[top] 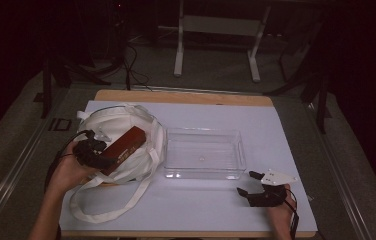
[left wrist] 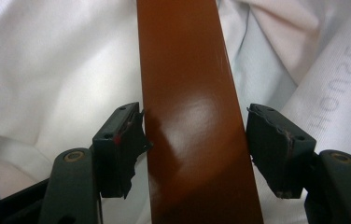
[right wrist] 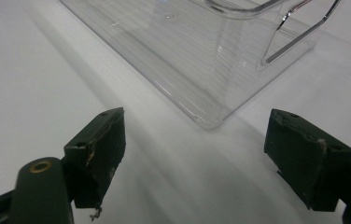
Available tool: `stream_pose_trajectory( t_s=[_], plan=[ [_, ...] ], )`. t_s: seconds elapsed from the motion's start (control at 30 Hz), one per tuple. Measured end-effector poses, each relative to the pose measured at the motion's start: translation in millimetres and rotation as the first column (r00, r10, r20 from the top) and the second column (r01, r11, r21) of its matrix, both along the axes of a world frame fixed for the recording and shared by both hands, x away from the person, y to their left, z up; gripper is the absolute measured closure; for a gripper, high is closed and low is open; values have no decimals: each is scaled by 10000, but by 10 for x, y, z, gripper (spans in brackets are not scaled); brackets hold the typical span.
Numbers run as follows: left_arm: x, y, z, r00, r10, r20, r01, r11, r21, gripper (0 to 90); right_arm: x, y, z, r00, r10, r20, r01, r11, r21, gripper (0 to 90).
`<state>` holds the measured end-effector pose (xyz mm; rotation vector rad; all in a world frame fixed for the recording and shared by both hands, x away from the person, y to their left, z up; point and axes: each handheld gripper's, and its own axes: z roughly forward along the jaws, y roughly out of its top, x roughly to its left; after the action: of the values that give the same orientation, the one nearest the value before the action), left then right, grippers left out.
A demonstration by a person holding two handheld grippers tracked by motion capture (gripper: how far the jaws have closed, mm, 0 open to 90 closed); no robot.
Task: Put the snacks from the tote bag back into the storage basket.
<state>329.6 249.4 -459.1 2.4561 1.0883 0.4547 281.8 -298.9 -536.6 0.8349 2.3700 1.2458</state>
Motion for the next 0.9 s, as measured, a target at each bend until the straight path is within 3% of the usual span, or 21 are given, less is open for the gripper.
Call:
stream_pose_trajectory(
  t_s=[0.27, 0.5, 0.9],
  plan=[
    [53, 12, -34, 9987, -96, -497, 103, 9998, 149, 362, 1, 0, 0, 10000, 14, -9, -14, 10000, 0, 204],
    [142, -35, -51, 9931, -226, -1153, 300, 9976, 627, 347, 2, 1, -1, 10000, 16, -12, -16, 10000, -7, 204],
    [273, -82, -177, 9748, -354, -2201, 603, 9923, 1077, 335, 4, 2, -1, 10000, 53, -16, -53, 10000, -26, 204]
  ],
)
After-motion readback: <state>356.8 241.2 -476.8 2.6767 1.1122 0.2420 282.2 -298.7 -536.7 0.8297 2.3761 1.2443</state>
